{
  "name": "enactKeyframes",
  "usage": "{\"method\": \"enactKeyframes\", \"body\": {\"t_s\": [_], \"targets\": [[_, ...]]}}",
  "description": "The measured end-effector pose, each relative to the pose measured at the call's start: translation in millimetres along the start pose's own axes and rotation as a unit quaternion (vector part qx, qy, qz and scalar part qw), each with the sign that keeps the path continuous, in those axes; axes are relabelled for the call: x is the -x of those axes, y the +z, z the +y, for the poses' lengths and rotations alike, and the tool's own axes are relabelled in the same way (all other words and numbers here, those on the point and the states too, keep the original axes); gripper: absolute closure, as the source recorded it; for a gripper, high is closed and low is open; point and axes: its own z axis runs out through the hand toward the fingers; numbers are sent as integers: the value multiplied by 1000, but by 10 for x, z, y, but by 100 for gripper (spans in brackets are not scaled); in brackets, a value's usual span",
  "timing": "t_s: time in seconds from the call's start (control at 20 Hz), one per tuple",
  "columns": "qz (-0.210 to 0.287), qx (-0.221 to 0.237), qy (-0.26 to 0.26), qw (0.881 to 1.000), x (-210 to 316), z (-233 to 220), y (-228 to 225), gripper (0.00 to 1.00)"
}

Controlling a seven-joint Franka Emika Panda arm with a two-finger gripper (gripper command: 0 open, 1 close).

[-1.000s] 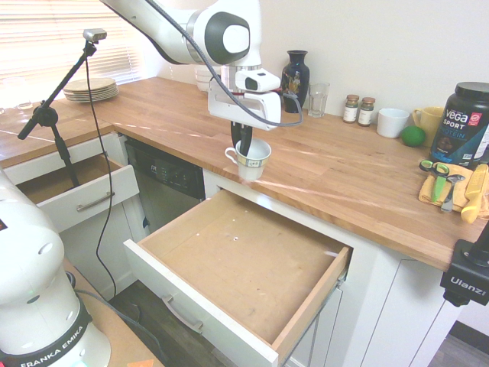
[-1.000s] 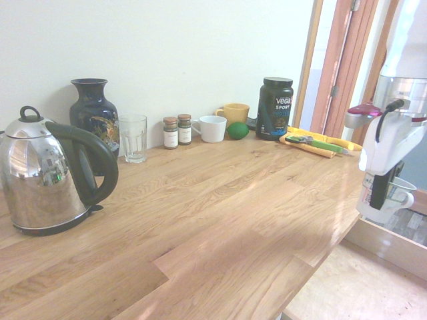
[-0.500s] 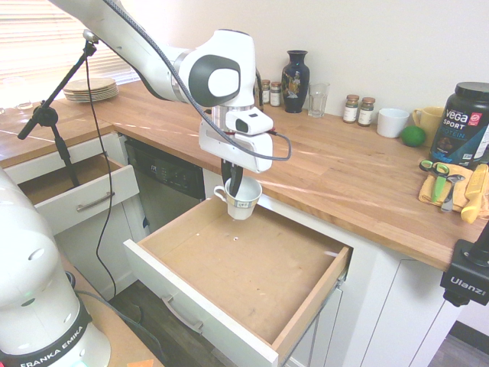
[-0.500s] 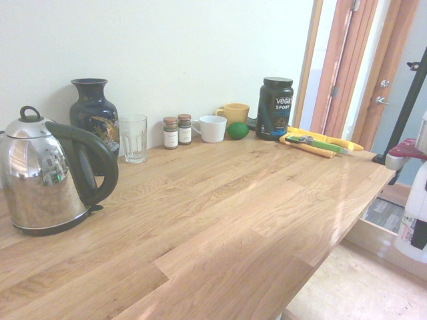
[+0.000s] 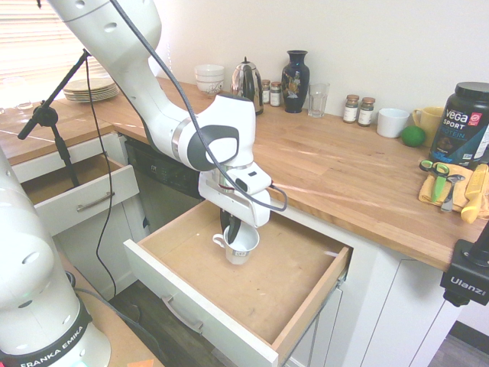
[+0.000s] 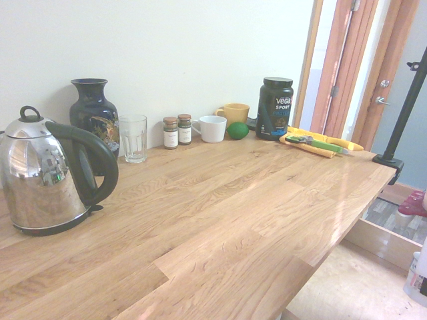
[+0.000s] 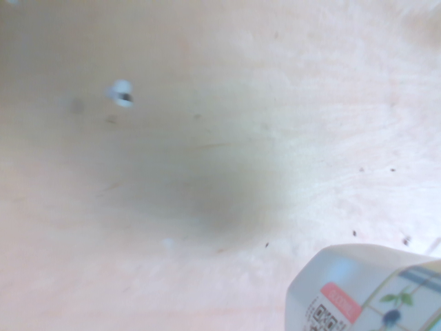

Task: Put mug in the drawer

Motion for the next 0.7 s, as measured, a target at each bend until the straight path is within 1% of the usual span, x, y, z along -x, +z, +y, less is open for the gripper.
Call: {"method": "enactKeyframes", "body": {"t_s": [0.25,0.35,0.5,0.55,0.7], "targets": [[-4,13,6,1000,-139,42,546,100],[-6,18,10,1000,-188,55,674,100],[-6,22,10,1000,-202,43,744,100],[-6,22,11,1000,-196,39,751,0],[-9,20,15,1000,-189,31,753,0]]}}
